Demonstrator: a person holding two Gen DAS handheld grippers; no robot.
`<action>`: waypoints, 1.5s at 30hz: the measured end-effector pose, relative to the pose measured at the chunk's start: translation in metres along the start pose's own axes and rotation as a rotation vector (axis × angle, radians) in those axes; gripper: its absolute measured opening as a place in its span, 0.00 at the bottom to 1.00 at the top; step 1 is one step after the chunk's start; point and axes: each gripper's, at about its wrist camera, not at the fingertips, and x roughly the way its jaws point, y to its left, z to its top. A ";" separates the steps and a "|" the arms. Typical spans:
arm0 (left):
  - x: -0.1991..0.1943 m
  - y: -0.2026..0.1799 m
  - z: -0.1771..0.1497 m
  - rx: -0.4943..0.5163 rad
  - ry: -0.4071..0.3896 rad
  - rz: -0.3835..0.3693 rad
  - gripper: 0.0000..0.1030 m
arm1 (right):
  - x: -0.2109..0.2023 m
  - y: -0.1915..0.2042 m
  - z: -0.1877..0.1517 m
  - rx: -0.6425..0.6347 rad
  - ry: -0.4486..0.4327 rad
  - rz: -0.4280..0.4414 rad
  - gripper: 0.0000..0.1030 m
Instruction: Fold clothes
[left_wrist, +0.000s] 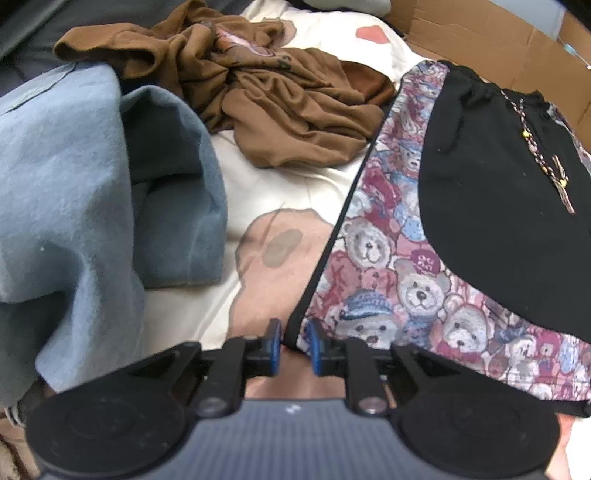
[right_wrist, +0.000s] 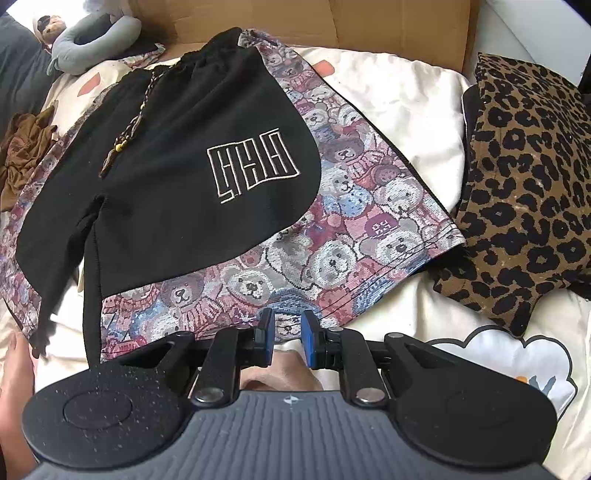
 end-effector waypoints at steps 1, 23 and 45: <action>0.001 0.000 0.001 -0.001 0.000 -0.007 0.24 | 0.000 0.000 0.000 0.001 0.000 -0.001 0.21; -0.036 -0.007 0.024 0.070 0.028 -0.100 0.06 | -0.011 -0.005 0.005 0.028 -0.066 -0.003 0.22; -0.108 -0.091 0.067 0.102 0.074 -0.178 0.05 | -0.034 0.011 0.012 -0.024 -0.203 0.067 0.84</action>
